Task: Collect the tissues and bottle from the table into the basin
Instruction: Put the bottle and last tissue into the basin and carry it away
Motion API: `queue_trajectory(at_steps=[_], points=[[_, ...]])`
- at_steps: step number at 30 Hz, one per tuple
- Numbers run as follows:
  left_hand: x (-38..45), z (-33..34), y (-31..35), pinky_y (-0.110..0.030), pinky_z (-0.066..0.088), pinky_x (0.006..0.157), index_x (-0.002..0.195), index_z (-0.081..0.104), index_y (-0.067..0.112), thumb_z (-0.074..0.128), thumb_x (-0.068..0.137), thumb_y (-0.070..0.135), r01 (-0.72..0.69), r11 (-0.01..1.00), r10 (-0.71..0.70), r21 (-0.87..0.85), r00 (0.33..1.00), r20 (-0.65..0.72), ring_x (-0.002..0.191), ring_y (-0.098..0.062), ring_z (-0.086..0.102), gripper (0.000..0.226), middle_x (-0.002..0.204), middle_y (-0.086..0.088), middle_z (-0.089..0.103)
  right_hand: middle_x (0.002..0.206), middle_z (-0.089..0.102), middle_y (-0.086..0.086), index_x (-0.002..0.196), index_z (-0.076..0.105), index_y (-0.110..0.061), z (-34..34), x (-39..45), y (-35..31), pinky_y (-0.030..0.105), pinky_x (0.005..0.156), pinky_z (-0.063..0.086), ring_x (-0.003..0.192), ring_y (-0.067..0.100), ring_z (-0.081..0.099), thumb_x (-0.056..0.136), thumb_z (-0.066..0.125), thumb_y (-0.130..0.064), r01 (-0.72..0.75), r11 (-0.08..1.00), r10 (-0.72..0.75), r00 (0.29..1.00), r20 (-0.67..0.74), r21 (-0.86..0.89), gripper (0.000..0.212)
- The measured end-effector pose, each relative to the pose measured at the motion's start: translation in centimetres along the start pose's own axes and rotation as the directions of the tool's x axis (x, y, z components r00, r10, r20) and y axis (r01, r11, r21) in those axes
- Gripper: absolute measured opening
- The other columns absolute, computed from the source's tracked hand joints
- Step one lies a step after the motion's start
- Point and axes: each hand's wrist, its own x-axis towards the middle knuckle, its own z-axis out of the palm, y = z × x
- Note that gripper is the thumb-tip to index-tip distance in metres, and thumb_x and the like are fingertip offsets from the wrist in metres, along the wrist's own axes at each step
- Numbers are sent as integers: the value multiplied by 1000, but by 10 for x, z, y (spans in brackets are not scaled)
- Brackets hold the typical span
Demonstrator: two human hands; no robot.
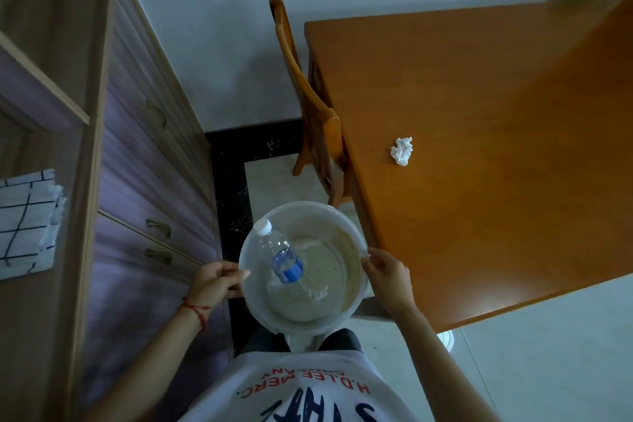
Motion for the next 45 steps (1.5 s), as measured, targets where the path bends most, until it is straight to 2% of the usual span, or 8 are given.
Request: queue_trajectory(at_steps=[9, 17, 23, 31, 33, 37, 41, 45], points=[[38, -1, 34, -16, 50, 38, 73, 57, 4, 65, 78, -4, -34, 996, 32, 83, 999, 26, 40, -5, 62, 12, 70, -12, 61, 90, 68, -3, 112, 64, -13, 14, 22, -7, 5, 53, 44, 67, -1, 61, 91, 55, -26, -46, 999, 45, 996, -81, -3, 27], [63, 3, 52, -16, 50, 38, 72, 58, 4, 66, 77, -5, -12, 998, 13, 59, 1000, -24, 39, -6, 60, 13, 67, -12, 60, 83, 65, -9, 112, 64, -14, 15, 59, -19, 2, 49, 41, 64, -15, 58, 92, 53, -29, -34, 999, 34, 999, -42, -7, 28], [76, 14, 60, -17, 50, 38, 80, 59, -2, 64, 78, -7, 10, 999, -8, 31, 998, -61, 38, -6, 60, 8, 72, -13, 60, 95, 68, -5, 115, 62, -17, 3, 90, -26, 1, 53, 42, 68, -8, 60, 91, 53, -31, 10, 999, -9, 1000, 16, -49, 29], [83, 35, 70, -17, 52, 39, 80, 58, -3, 61, 79, -9, 19, 1000, -19, -3, 996, -91, 37, -5, 60, 6, 73, -14, 60, 74, 65, -15, 79, 60, -42, -18, 116, -34, 10, 56, 49, 66, -2, 62, 87, 59, -31, 125, 992, -125, 991, -45, -6, 13], [83, 39, 72, -17, 52, 40, 86, 59, -6, 61, 79, -8, 21, 1000, -22, -4, 995, -97, 38, -6, 61, 7, 74, -14, 60, 84, 63, -16, 90, 62, -36, -26, 124, -35, 11, 59, 49, 72, -4, 60, 86, 61, -31, 116, 993, -115, 989, -96, 5, 7], [84, 45, 76, -15, 51, 41, 94, 58, -8, 60, 80, -9, 11, 1000, -11, -1, 995, -104, 39, -5, 61, 14, 73, -14, 60, 107, 61, 2, 116, 59, -9, -45, 150, -41, 17, 69, 47, 86, 9, 59, 85, 64, -23, 157, 987, -164, 941, -295, -48, 34], [84, 48, 79, -13, 50, 40, 98, 58, -14, 58, 81, -10, 10, 1000, -8, 19, 995, -104, 38, -3, 60, 18, 72, -13, 58, 128, 56, 8, 121, 56, -11, -60, 176, -52, 39, 94, 47, 118, 22, 51, 86, 63, -23, 142, 986, -166, 910, -380, -90, 39], [83, 48, 81, -14, 51, 41, 102, 55, -20, 58, 81, -10, 27, 999, -24, 28, 995, -98, 43, -9, 62, 24, 77, -16, 60, 142, 46, 2, 130, 49, -16, -64, 197, -58, 28, 100, 31, 133, 19, 36, 87, 61, -26, 122, 986, -156, 908, -388, -112, 45]])
